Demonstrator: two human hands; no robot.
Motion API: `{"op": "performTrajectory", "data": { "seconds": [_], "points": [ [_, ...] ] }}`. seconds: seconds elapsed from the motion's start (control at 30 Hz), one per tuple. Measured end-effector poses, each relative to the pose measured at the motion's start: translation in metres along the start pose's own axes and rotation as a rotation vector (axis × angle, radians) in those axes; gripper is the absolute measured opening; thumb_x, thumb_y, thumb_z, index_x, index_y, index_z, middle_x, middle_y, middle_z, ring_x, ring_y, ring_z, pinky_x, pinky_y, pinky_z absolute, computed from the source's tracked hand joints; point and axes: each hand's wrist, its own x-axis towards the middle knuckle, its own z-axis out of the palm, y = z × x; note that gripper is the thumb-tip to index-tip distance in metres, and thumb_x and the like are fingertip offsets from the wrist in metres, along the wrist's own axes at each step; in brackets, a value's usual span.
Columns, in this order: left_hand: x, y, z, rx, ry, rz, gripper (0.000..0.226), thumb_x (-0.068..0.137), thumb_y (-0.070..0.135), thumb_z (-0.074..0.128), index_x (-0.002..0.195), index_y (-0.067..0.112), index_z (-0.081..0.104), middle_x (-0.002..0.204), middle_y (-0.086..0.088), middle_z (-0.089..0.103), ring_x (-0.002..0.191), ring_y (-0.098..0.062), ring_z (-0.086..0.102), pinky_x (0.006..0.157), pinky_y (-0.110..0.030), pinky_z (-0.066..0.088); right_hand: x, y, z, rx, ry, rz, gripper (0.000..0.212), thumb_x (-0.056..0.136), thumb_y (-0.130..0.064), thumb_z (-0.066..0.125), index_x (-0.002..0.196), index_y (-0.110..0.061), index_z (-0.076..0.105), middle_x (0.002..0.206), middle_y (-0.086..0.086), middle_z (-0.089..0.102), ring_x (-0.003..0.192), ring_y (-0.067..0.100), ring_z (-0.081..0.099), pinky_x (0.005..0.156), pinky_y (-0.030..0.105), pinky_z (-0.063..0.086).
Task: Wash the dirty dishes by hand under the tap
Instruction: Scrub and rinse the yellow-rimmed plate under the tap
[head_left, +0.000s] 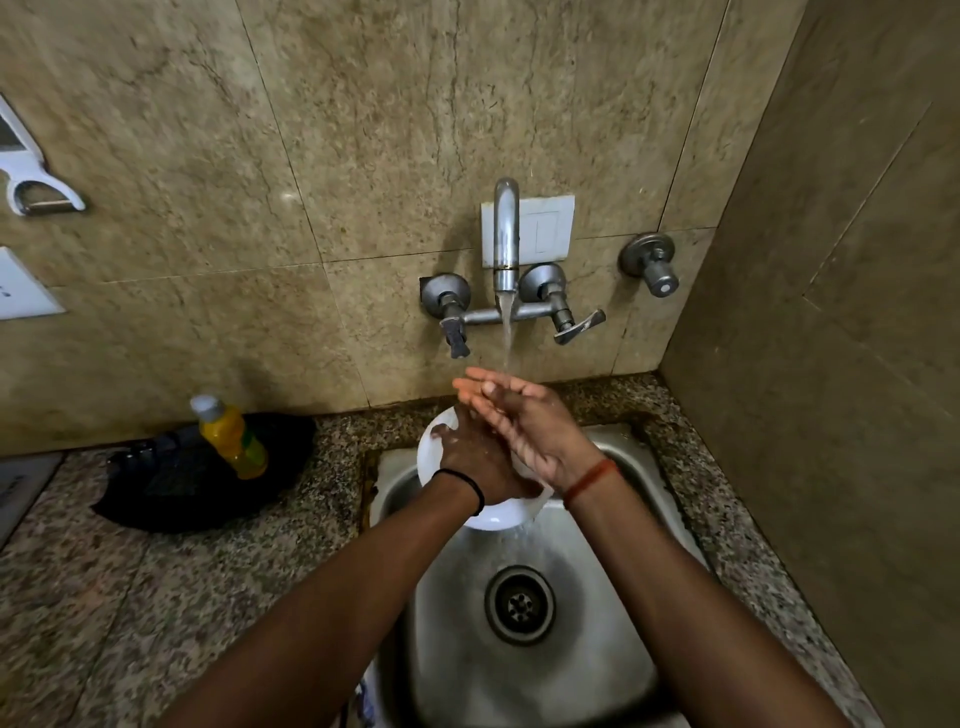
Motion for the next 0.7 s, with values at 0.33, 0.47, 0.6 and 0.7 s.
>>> {"op": "performTrajectory", "data": {
  "seconds": [0.33, 0.47, 0.6, 0.7],
  "points": [
    [-0.005, -0.014, 0.005, 0.2, -0.02, 0.079, 0.108, 0.061, 0.079, 0.058, 0.147, 0.023, 0.026, 0.154, -0.009, 0.026, 0.14, -0.034, 0.019, 0.106, -0.061, 0.028, 0.038, 0.0, 0.016, -0.178, 0.003, 0.137, 0.058, 0.098, -0.039, 0.047, 0.045, -0.016, 0.037, 0.032, -0.005, 0.026, 0.022, 0.006, 0.019, 0.035, 0.011, 0.006],
    [-0.008, -0.009, 0.005, 0.216, 0.001, 0.131, 0.098, 0.06, 0.08, 0.057, 0.137, 0.021, 0.043, 0.144, -0.01, 0.044, 0.134, -0.033, 0.034, 0.106, -0.059, 0.03, 0.039, -0.007, 0.029, -0.48, -0.152, 0.068, 0.053, 0.099, -0.037, 0.046, 0.052, -0.012, 0.046, 0.037, -0.004, 0.034, 0.029, 0.008, 0.027, 0.038, 0.019, 0.014],
    [-0.009, -0.012, 0.003, 0.187, 0.036, 0.152, 0.102, 0.057, 0.078, 0.06, 0.139, 0.023, 0.036, 0.145, -0.008, 0.043, 0.133, -0.034, 0.037, 0.103, -0.059, 0.033, 0.04, -0.012, 0.024, -1.697, -0.16, -0.557, 0.04, 0.093, -0.05, 0.052, 0.06, -0.026, 0.05, 0.056, -0.01, 0.048, 0.057, 0.01, 0.051, 0.055, 0.026, 0.039],
    [-0.008, -0.017, 0.0, 0.161, 0.027, 0.14, 0.103, 0.056, 0.077, 0.062, 0.141, 0.026, 0.032, 0.149, -0.01, 0.035, 0.137, -0.036, 0.028, 0.103, -0.063, 0.032, 0.038, -0.02, 0.012, -1.87, -0.216, -0.634, 0.033, 0.093, -0.049, 0.049, 0.072, -0.025, 0.057, 0.07, -0.003, 0.059, 0.066, 0.016, 0.056, 0.058, 0.027, 0.04]
  ]
}}
